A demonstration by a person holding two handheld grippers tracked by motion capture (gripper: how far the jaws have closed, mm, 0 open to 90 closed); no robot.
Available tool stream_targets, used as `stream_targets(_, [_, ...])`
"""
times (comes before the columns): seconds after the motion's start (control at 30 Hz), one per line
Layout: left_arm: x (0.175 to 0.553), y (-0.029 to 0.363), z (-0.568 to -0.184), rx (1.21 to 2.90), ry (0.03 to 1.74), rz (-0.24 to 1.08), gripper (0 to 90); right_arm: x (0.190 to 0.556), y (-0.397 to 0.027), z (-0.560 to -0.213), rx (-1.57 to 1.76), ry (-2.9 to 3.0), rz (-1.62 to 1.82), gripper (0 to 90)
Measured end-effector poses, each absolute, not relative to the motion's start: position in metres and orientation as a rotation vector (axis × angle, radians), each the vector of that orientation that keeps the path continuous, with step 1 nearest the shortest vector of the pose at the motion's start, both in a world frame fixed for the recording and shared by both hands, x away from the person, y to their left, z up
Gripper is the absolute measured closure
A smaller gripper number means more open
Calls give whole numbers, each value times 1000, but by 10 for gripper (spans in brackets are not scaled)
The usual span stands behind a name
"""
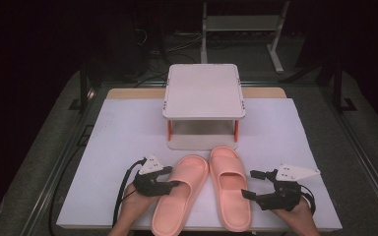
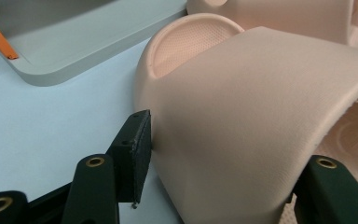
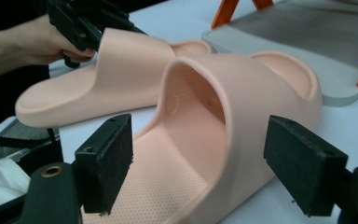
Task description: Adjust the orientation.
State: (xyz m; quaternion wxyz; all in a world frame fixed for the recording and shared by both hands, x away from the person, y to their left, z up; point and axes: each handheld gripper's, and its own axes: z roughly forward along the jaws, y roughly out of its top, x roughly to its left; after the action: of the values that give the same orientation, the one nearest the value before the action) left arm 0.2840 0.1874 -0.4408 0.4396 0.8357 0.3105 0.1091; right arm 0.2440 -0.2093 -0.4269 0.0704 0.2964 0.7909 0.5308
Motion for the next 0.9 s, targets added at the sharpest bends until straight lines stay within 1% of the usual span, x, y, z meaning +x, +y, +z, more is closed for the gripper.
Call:
stream_targets(0.27, [284, 188, -442, 2082, 776, 285, 470, 256, -199, -434, 972, 2360, 1456, 292])
stream_targets(0.3, [284, 188, -442, 2083, 775, 287, 474, 257, -199, -434, 975, 2334, 1441, 323])
stream_targets(0.53, [283, 188, -442, 2079, 779, 294, 482, 262, -197, -437, 986, 2326, 1401, 359])
stream_targets(0.63, [283, 188, -442, 2075, 783, 292, 489, 262, -192, -439, 967, 2329, 1363, 410])
stream_targets(0.73, [282, 189, -442, 2073, 774, 311, 529, 267, -186, -439, 959, 2302, 1352, 465])
stream_targets(0.77, [282, 189, -442, 2071, 775, 313, 544, 269, -183, -439, 959, 2294, 1345, 467])
stream_targets(0.8, [282, 190, -442, 2069, 776, 315, 559, 271, -179, -437, 949, 2276, 1326, 496])
stream_targets(0.9, [283, 191, -442, 2063, 785, 313, 574, 272, -177, -437, 949, 2263, 1309, 509])
